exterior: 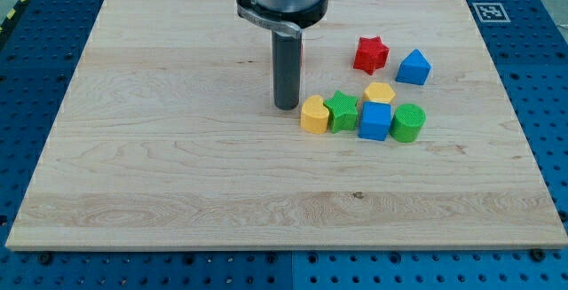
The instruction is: Move the heart below the green star
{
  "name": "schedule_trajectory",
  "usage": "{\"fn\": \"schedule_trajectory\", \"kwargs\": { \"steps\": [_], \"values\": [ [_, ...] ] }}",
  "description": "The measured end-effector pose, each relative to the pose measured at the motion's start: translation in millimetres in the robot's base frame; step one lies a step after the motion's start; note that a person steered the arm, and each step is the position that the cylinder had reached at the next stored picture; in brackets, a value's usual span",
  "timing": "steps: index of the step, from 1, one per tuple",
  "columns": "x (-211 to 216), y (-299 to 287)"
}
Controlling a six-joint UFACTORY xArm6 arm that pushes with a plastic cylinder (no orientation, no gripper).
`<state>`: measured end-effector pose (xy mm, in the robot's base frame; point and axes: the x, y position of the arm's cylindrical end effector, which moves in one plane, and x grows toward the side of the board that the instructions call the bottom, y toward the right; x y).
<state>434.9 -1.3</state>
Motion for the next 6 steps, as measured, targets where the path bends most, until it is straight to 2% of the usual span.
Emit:
{"fn": "schedule_trajectory", "kwargs": {
  "steps": [1,3,6],
  "values": [
    [7.3,10.3],
    [50.6,14.8],
    [75.2,44.3]
  ]
}}
